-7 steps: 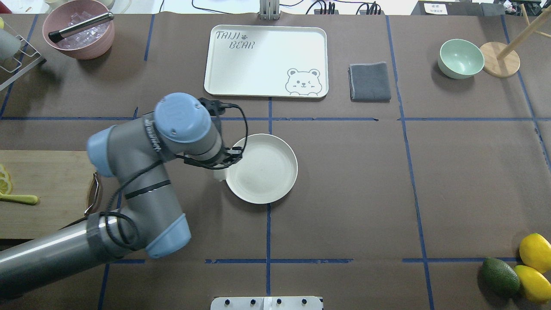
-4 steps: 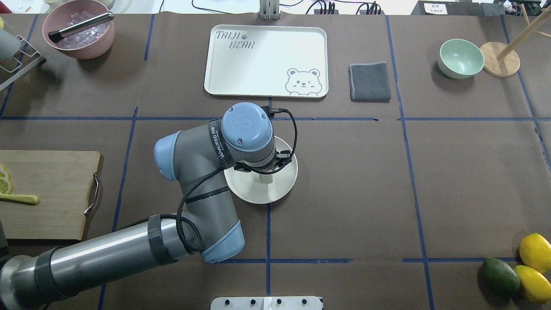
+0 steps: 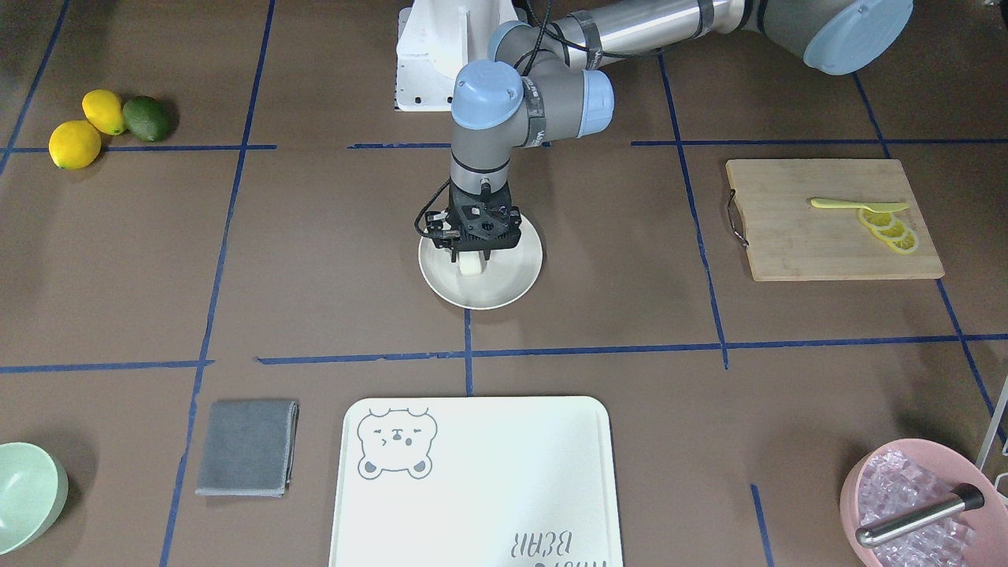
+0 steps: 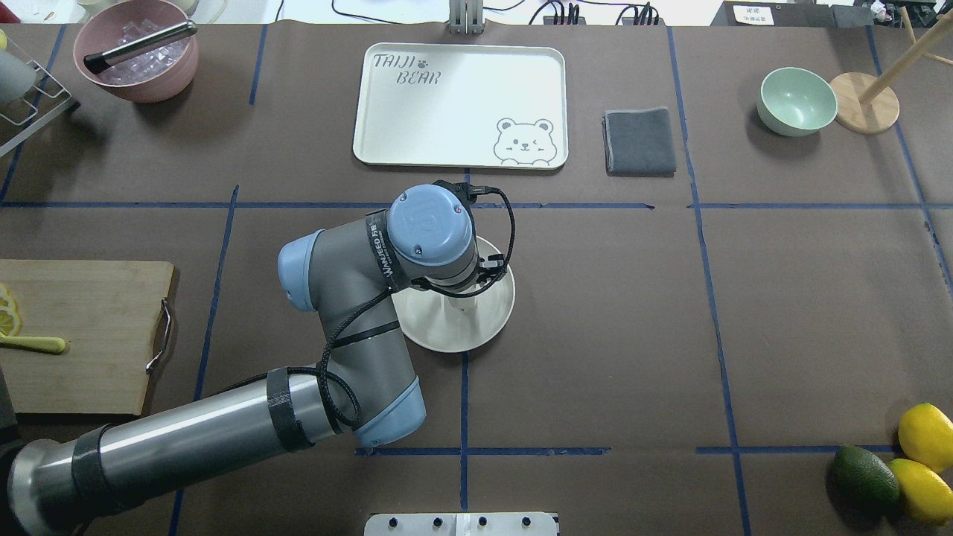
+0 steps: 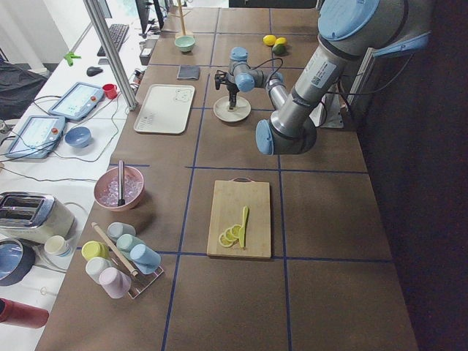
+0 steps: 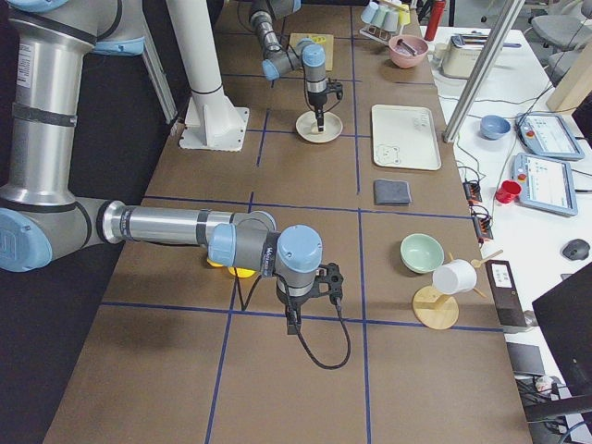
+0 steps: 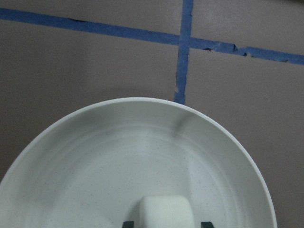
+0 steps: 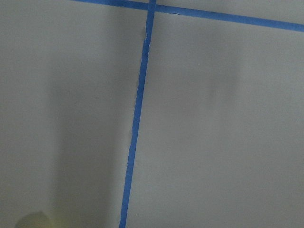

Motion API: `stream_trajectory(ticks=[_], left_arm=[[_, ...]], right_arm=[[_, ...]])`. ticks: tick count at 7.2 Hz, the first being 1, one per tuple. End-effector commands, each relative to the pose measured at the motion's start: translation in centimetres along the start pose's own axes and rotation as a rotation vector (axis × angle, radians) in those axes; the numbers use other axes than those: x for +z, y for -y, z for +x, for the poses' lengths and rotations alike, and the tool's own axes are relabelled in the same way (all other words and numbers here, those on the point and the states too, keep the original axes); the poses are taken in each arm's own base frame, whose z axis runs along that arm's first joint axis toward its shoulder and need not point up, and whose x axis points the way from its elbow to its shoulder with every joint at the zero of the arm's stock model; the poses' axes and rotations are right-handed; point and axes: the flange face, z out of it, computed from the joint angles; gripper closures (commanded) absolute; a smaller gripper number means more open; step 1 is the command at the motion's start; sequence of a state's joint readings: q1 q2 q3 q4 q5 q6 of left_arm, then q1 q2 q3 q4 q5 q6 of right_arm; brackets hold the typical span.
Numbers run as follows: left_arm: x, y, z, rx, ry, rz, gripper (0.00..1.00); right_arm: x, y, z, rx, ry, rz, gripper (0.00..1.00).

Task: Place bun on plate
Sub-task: 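Lower the bun onto the plate and open the left gripper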

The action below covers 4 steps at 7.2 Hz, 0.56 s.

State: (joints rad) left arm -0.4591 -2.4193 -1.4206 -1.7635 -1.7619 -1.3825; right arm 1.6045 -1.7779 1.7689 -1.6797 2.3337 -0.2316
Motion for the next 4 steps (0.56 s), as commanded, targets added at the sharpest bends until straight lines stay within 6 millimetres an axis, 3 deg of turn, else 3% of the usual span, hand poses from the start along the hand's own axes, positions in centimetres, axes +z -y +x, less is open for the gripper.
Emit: stream_trajectory(ticks=[1,2,3,4], left_arm=[[-2.4,2.1,-1.7,0.035,-0.002,0.022,0.01],[-5.0,2.7,-5.0,0.100,0.019,-0.006,0.01],[-8.4,3.6,-9.7,0.159,0.028,-0.021,0.01],[-13.2,4.6,-16.9,0.235,0.033,-0.029,0.01]], right_arm=[[-0.1,0.0,-0.1,-0.002,0.002,0.003,0.00],[0.0,0.0,0.0,0.000,0.003,0.000,0.00],[-0.1,0.0,-0.1,-0.003,0.002,0.003,0.00],[-0.1,0.0,-0.1,-0.004,0.002,0.003,0.00]])
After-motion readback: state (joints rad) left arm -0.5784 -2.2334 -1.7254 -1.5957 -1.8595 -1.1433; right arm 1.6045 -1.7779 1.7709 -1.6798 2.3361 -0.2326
